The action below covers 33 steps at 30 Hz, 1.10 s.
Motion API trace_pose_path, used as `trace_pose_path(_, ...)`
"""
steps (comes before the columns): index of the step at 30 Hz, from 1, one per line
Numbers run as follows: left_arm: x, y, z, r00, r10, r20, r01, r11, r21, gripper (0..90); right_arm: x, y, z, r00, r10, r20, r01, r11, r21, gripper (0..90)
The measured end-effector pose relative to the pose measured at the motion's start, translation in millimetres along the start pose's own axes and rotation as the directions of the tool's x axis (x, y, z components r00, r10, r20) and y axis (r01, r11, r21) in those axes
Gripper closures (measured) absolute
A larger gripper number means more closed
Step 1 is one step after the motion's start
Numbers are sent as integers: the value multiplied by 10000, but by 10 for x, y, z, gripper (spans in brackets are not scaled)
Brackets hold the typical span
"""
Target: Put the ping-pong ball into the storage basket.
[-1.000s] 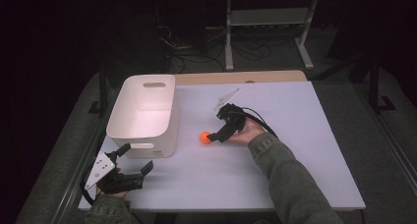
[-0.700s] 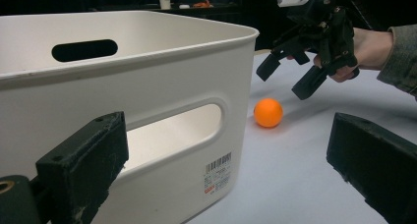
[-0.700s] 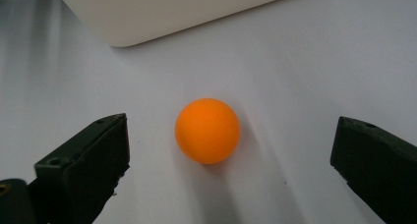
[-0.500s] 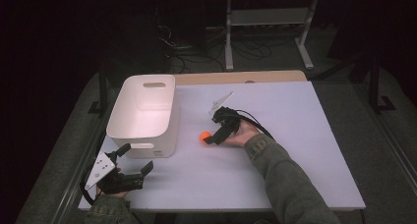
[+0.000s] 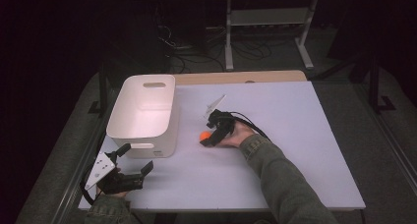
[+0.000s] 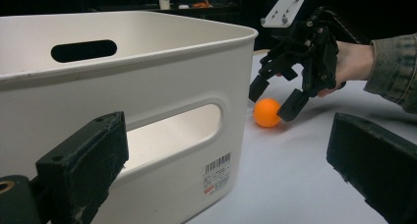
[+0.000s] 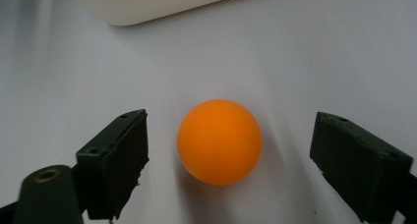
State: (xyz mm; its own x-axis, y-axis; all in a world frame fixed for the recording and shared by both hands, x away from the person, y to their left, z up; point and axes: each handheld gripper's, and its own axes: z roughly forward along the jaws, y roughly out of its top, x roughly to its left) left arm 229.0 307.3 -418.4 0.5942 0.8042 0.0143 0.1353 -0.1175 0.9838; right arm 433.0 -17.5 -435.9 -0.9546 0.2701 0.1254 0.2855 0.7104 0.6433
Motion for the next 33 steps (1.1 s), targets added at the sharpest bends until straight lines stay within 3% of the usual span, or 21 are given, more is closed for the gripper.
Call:
trace_pose_path(11, -2, 1, -1, 10000, -6, 20, 6, 10000, -9, 16, 15, 33, 51, 9992, -391, -26, 392, 9988, 299, 303)
trace_pose_path(24, -3, 1, -1, 10000, 12, 33, -12, 10000, -1, 16, -6, 15, 56, 9992, -340, -224, 347, 9989, 323, 488)
trace_pose_path(33, -2, 2, -1, 10000, -7, -23, 7, 10000, -31, 16, -9, 29, -4, 9991, -396, -172, 400, 9990, 191, 494)
